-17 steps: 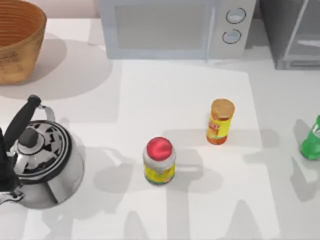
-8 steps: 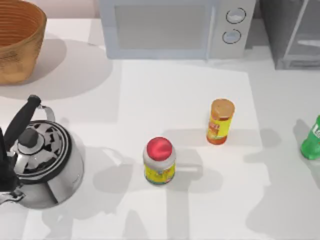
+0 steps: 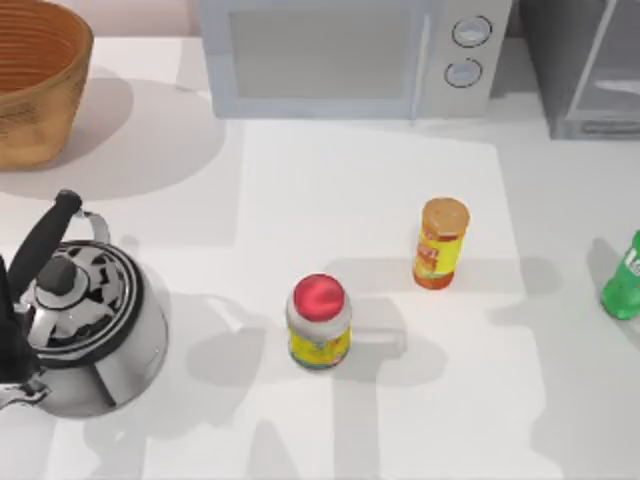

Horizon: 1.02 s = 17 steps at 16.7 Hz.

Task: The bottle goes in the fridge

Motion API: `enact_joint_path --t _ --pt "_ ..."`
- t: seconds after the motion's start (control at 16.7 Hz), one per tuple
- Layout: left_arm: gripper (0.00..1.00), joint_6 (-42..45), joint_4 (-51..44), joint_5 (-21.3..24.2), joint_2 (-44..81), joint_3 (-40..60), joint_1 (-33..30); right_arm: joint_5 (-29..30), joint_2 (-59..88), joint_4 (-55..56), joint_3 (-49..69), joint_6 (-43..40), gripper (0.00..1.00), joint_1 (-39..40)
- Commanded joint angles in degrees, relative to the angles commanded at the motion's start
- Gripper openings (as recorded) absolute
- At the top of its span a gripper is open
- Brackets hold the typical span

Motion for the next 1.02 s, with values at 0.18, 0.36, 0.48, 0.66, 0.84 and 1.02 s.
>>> enact_joint_path --t 0.18,0.36,0.48,0.66,0.84,1.02 --pt "1.0 0.0 0.0 0.0 0.0 0.0 0.0 0.2 -0.2 0.0 -0.2 0.2 1.0 0.3" --pt "1.0 0.0 0.0 0.0 0.0 0.0 0.0 1.2 0.2 2.7 0.2 2.8 1.0 1.6" --pt "1.0 0.0 0.0 0.0 0.0 0.0 0.0 2.7 1.1 6.1 0.6 6.0 1.0 3.5" --pt "1.0 0.0 0.0 0.0 0.0 0.0 0.0 5.6 3.9 12.8 1.1 11.1 1.0 7.1" --pt "1.0 0.0 0.0 0.0 0.0 0.0 0.0 8.3 8.0 20.2 1.3 15.1 1.0 10.5" --pt "1.0 0.0 0.0 0.0 0.0 0.0 0.0 10.0 11.5 25.8 0.9 17.2 1.0 12.6"
